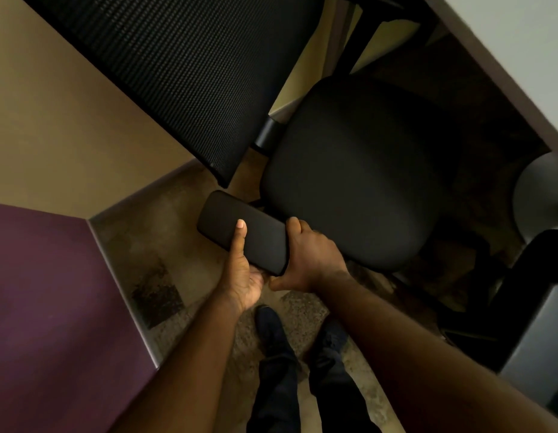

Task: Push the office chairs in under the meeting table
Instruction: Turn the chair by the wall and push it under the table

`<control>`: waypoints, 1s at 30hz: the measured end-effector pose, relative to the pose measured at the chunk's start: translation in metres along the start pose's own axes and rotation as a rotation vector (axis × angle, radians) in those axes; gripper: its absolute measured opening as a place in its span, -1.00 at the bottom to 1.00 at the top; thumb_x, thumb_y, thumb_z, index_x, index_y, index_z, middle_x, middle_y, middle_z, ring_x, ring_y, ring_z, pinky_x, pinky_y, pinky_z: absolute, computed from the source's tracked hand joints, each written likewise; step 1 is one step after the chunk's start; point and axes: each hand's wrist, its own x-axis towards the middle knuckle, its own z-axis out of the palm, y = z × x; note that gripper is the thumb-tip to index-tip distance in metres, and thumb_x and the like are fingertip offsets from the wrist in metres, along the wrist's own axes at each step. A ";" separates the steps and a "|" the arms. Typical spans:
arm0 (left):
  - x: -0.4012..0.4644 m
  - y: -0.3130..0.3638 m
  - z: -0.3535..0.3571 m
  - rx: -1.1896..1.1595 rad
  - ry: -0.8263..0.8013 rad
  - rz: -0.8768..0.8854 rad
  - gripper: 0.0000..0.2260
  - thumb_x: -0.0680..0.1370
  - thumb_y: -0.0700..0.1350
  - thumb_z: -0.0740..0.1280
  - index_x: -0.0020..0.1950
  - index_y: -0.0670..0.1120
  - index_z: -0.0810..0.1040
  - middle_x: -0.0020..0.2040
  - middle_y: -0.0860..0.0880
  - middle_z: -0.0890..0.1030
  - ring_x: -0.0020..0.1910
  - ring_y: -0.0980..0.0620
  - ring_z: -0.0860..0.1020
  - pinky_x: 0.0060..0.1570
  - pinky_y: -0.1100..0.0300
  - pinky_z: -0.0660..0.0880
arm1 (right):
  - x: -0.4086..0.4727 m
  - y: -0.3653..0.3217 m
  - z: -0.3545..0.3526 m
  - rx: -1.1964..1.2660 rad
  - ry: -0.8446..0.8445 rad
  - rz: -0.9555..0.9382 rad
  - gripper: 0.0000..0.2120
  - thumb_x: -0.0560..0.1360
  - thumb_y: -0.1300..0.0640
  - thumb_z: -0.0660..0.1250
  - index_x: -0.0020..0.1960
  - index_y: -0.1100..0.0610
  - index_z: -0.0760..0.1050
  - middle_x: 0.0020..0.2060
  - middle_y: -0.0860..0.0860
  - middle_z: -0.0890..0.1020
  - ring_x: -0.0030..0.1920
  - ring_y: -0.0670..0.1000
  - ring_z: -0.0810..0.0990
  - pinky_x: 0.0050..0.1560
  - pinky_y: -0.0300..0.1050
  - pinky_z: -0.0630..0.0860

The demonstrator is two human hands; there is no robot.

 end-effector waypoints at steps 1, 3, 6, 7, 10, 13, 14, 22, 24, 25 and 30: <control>0.002 -0.001 -0.001 0.002 -0.003 0.002 -0.40 0.51 0.29 0.26 0.37 -0.10 0.50 0.18 -0.12 0.66 0.12 -0.05 0.65 -0.14 0.11 0.63 | 0.001 0.001 0.002 -0.001 -0.005 0.001 -0.11 0.09 -0.32 0.50 0.22 0.10 0.26 0.08 0.04 0.53 -0.03 0.08 0.59 -0.16 -0.02 0.51; 0.007 -0.004 -0.003 -0.002 -0.007 0.004 -0.40 0.52 0.29 0.25 0.37 -0.11 0.49 0.19 -0.13 0.66 0.13 -0.06 0.65 -0.14 0.10 0.63 | 0.003 0.004 0.007 0.001 -0.015 0.004 -0.12 0.09 -0.30 0.51 0.23 0.10 0.26 0.09 0.05 0.53 -0.02 0.09 0.59 -0.14 -0.02 0.51; 0.013 -0.009 -0.006 -0.002 -0.010 0.002 -0.40 0.52 0.29 0.24 0.37 -0.11 0.50 0.18 -0.14 0.66 0.13 -0.06 0.65 -0.14 0.10 0.63 | 0.005 0.007 0.013 0.007 -0.026 0.010 -0.12 0.09 -0.29 0.53 0.22 0.10 0.26 0.09 0.05 0.52 -0.02 0.09 0.59 -0.13 -0.01 0.53; 0.015 -0.011 -0.008 -0.001 -0.010 0.005 -0.41 0.52 0.30 0.24 0.36 -0.10 0.50 0.18 -0.13 0.66 0.13 -0.06 0.65 -0.14 0.10 0.63 | 0.005 0.008 0.015 0.008 -0.024 0.007 -0.13 0.09 -0.29 0.53 0.21 0.10 0.26 0.08 0.05 0.53 -0.03 0.09 0.59 -0.14 0.00 0.54; 0.018 -0.013 -0.010 -0.009 -0.008 0.015 -0.41 0.52 0.30 0.25 0.34 -0.10 0.52 0.15 -0.12 0.68 0.10 -0.05 0.66 -0.15 0.10 0.63 | 0.005 0.009 0.017 0.005 -0.008 0.000 -0.13 0.07 -0.30 0.52 0.18 0.10 0.26 0.06 0.04 0.53 -0.06 0.09 0.59 -0.19 -0.03 0.50; 0.018 -0.012 -0.011 0.022 -0.012 0.008 -0.36 0.47 0.34 0.25 0.36 -0.08 0.50 0.17 -0.12 0.67 0.13 -0.06 0.65 -0.08 0.05 0.63 | 0.004 0.008 0.016 -0.019 0.002 0.003 -0.12 0.08 -0.34 0.49 0.20 0.09 0.26 0.07 0.04 0.53 -0.04 0.09 0.59 -0.17 -0.02 0.50; 0.018 -0.011 -0.011 0.042 -0.014 -0.002 -0.34 0.45 0.36 0.25 0.37 -0.07 0.49 0.19 -0.11 0.66 0.15 -0.07 0.64 -0.03 0.02 0.62 | 0.004 0.007 0.015 -0.030 0.004 0.006 -0.12 0.08 -0.36 0.46 0.20 0.09 0.27 0.07 0.04 0.52 -0.03 0.09 0.58 -0.15 0.00 0.52; 0.008 -0.010 -0.017 0.226 -0.014 -0.072 -0.31 0.35 0.41 0.27 0.31 -0.01 0.50 0.06 -0.06 0.71 0.01 -0.01 0.69 -0.21 0.11 0.62 | -0.004 0.007 0.007 -0.083 -0.090 0.089 0.00 0.07 -0.40 0.47 0.31 0.08 0.21 0.20 0.07 0.47 0.16 0.16 0.49 0.14 0.16 0.43; 0.005 -0.012 -0.022 0.261 0.002 -0.094 -0.30 0.32 0.42 0.30 0.28 -0.02 0.51 0.07 -0.09 0.71 0.03 -0.06 0.69 -0.11 0.05 0.62 | -0.008 0.009 0.004 -0.103 -0.117 0.106 0.02 0.07 -0.37 0.50 0.34 0.07 0.19 0.23 0.07 0.45 0.21 0.17 0.46 0.20 0.19 0.40; 0.004 -0.013 -0.026 0.271 0.015 -0.097 -0.30 0.31 0.43 0.32 0.27 -0.02 0.51 0.07 -0.10 0.71 0.04 -0.08 0.68 -0.01 -0.01 0.60 | -0.010 0.011 0.003 -0.115 -0.133 0.113 0.02 0.09 -0.35 0.51 0.36 0.07 0.17 0.25 0.07 0.43 0.23 0.17 0.44 0.22 0.20 0.38; -0.007 -0.016 -0.043 0.295 0.071 -0.049 -0.50 0.36 0.34 0.36 0.13 0.05 0.55 -0.04 -0.01 0.73 0.01 -0.03 0.68 0.06 -0.02 0.55 | -0.024 0.024 -0.007 -0.158 -0.190 0.138 0.03 0.16 -0.25 0.54 0.43 0.08 0.10 0.30 0.08 0.37 0.28 0.17 0.38 0.26 0.19 0.37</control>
